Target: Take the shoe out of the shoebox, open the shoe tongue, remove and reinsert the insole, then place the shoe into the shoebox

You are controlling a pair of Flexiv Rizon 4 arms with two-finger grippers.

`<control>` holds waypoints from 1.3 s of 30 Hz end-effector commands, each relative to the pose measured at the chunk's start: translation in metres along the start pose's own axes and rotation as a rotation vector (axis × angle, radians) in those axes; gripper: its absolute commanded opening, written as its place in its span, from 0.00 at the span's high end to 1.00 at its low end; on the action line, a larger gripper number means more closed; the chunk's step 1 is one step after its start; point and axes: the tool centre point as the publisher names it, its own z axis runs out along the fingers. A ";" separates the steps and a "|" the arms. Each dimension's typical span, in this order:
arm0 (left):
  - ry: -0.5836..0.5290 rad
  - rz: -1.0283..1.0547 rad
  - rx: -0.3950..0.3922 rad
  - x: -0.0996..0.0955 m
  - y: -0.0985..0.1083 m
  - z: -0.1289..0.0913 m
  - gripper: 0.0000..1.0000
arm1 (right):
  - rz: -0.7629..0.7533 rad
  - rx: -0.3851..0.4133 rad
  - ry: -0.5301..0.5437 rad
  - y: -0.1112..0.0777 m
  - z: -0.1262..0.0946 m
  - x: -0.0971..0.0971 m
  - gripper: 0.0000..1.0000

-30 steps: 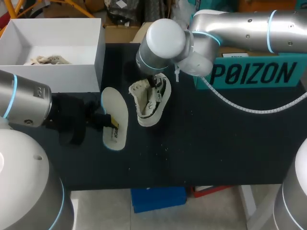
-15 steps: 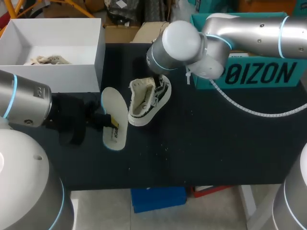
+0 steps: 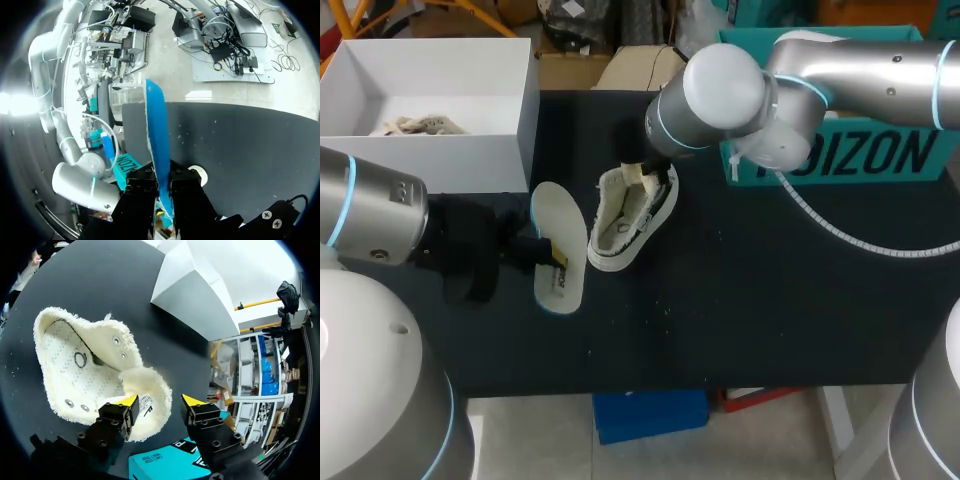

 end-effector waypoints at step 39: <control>0.000 0.002 -0.001 0.001 -0.001 -0.001 1.00 | 0.129 0.149 0.108 -0.012 -0.031 0.003 1.00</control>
